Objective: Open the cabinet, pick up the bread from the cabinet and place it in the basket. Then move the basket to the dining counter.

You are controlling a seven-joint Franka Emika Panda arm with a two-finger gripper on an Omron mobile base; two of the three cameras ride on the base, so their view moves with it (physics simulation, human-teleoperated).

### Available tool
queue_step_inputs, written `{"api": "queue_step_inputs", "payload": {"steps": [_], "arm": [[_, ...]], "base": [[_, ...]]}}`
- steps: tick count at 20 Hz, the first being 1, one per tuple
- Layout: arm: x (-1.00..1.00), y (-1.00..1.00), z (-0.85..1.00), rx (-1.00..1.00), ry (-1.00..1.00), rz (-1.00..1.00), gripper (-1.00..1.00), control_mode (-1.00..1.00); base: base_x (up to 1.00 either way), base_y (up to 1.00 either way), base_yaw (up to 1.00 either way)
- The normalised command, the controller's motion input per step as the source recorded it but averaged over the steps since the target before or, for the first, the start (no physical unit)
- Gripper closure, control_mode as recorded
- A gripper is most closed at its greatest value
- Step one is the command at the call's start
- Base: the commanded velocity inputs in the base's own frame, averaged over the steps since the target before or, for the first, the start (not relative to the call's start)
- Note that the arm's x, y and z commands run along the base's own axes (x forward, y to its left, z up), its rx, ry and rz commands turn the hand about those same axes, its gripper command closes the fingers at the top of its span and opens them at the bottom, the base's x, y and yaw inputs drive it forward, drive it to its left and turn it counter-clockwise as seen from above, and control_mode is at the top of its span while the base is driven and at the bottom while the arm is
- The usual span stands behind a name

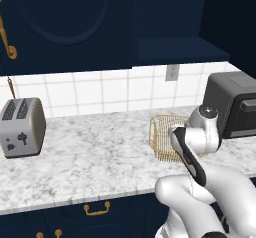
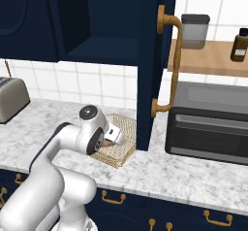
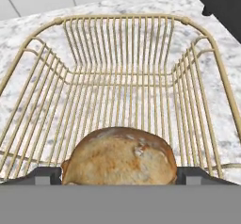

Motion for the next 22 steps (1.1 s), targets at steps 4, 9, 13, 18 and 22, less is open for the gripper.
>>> {"api": "queue_step_inputs", "payload": {"steps": [4,9,13,18,22], "arm": [[0.64,-0.1,-0.41,0.04,0.0,0.04,1.0,-1.0],[0.45,0.0,-0.54,0.05,0.02,0.02,1.0,-1.0],[0.39,0.0,-0.61,0.02,0.04,0.0,-1.0,-1.0],[0.03,0.01,-0.13,0.0,0.03,0.0,-1.0,-1.0],[-0.02,0.0,0.03,0.0,-0.01,-0.01,-1.0,-1.0]], "base": [[0.0,0.0,0.0],[0.0,0.0,0.0],[0.0,0.0,0.0],[0.0,0.0,0.0],[0.0,0.0,0.0]]}}
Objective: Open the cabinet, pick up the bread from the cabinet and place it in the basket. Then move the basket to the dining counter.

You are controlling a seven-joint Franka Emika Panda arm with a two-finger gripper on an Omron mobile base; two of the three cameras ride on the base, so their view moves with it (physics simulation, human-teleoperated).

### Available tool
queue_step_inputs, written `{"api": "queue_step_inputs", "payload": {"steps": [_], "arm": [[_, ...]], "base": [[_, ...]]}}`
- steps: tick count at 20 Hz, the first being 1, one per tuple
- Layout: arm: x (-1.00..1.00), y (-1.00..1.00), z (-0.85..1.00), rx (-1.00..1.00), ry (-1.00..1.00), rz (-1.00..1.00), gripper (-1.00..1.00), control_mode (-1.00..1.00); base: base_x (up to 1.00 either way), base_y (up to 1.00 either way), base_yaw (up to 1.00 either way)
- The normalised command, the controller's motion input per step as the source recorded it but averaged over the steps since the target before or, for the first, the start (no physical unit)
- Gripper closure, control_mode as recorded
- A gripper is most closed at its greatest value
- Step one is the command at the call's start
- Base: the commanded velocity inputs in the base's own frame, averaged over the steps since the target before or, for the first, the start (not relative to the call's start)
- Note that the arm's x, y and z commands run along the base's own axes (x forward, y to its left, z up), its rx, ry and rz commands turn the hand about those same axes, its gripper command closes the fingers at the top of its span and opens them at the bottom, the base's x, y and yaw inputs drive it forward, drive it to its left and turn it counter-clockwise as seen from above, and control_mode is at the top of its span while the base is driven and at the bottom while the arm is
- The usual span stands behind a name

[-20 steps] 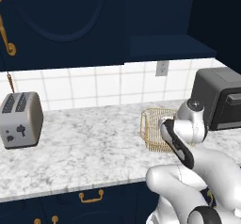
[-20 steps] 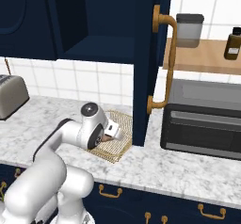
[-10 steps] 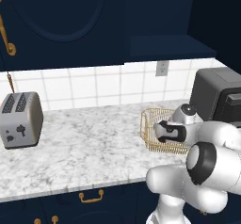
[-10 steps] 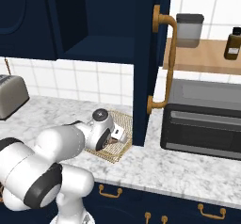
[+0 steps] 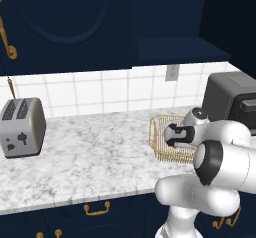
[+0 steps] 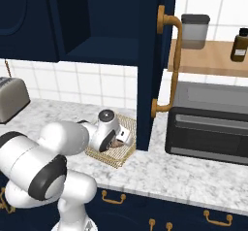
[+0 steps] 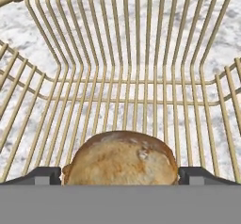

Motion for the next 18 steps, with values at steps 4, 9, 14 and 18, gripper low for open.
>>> {"api": "queue_step_inputs", "payload": {"steps": [4,9,14,18], "arm": [[-0.03,0.0,0.28,0.0,-0.01,-0.08,-1.0,-1.0],[-0.28,0.0,0.25,0.0,0.02,-0.07,-1.0,-1.0],[-0.84,-0.04,0.35,0.1,0.0,-0.2,-1.0,-1.0],[-0.77,0.0,0.29,0.06,-0.11,-0.23,-1.0,-1.0]], "base": [[0.0,0.0,0.0],[0.0,0.0,0.0],[0.0,0.0,0.0],[0.0,0.0,0.0]]}}
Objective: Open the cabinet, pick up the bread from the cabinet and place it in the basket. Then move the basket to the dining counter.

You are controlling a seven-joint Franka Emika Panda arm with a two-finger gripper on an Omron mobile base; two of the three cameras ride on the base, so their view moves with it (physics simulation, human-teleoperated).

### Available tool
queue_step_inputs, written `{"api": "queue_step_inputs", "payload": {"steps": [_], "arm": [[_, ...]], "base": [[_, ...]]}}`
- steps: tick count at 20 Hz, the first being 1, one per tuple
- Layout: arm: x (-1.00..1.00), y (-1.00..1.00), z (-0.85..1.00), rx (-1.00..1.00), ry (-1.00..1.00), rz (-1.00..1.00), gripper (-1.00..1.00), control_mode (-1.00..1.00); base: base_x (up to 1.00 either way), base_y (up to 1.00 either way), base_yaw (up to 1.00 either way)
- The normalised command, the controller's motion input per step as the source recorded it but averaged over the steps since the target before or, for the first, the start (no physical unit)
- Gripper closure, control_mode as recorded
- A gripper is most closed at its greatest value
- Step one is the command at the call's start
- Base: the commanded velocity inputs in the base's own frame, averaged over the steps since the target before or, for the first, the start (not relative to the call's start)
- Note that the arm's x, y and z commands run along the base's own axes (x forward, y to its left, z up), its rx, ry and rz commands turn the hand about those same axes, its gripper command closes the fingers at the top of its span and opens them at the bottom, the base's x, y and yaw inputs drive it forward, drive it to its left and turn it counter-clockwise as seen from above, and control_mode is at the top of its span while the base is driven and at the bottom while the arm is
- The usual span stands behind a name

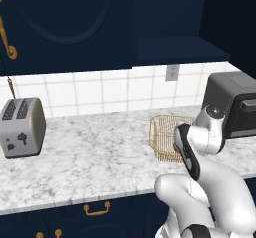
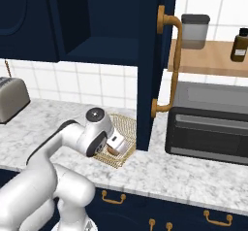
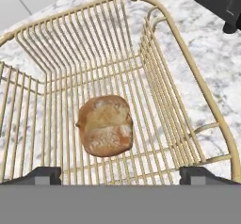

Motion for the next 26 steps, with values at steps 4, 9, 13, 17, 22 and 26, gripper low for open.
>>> {"api": "queue_step_inputs", "payload": {"steps": [4,9,13,17,22,26], "arm": [[-0.79,-0.02,0.14,0.03,-0.04,-0.16,-1.0,-1.0],[-0.72,-0.02,0.16,0.1,-0.03,-0.08,-1.0,-1.0],[-0.59,-0.09,0.08,0.19,-0.01,-0.01,-1.0,-1.0],[-0.46,-0.03,0.0,0.23,-0.08,0.0,-1.0,-1.0],[-0.13,-0.09,0.0,0.24,-0.19,0.0,-1.0,-1.0],[0.0,-0.11,-0.01,0.19,-0.12,0.0,-1.0,-1.0]], "base": [[0.0,0.0,0.0],[0.0,0.0,0.0],[0.0,0.0,0.0],[0.0,0.0,0.0],[0.0,0.0,0.0],[0.0,0.0,0.0]]}}
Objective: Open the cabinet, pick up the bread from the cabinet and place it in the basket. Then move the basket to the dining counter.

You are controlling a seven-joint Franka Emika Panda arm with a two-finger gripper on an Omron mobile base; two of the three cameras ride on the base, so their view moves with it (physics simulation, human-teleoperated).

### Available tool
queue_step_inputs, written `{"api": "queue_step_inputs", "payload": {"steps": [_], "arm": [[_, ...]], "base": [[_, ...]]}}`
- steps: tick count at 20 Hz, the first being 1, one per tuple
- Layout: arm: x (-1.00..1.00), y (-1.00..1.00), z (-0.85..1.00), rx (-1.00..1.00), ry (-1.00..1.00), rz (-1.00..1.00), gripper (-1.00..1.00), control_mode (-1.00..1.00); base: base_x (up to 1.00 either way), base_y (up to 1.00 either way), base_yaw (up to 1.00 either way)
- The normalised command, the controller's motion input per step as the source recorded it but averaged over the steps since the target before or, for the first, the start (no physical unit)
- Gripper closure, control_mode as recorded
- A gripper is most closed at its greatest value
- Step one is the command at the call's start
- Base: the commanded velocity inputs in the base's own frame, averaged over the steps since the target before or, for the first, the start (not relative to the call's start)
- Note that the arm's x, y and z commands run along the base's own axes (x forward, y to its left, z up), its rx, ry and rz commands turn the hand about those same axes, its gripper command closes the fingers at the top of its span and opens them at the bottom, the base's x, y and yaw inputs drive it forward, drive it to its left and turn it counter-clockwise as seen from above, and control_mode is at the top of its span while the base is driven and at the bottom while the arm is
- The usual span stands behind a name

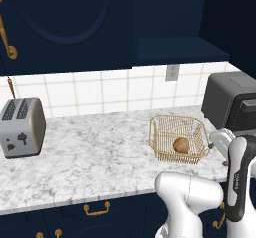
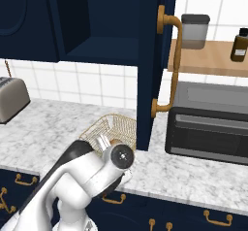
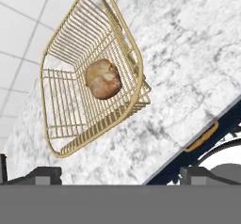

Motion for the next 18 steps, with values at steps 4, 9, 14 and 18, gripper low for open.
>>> {"api": "queue_step_inputs", "payload": {"steps": [4,9,14,18], "arm": [[0.16,-0.1,-0.01,0.08,-0.06,0.01,-1.0,-1.0],[0.35,-0.27,0.0,0.02,0.01,0.08,-1.0,-1.0],[0.34,-0.32,-0.03,0.03,0.0,0.09,-1.0,-1.0],[0.23,-0.17,-0.12,0.04,0.0,0.1,-1.0,-1.0]], "base": [[0.0,0.0,0.0],[0.0,0.0,0.0],[0.0,0.0,0.0],[0.0,0.0,0.0]]}}
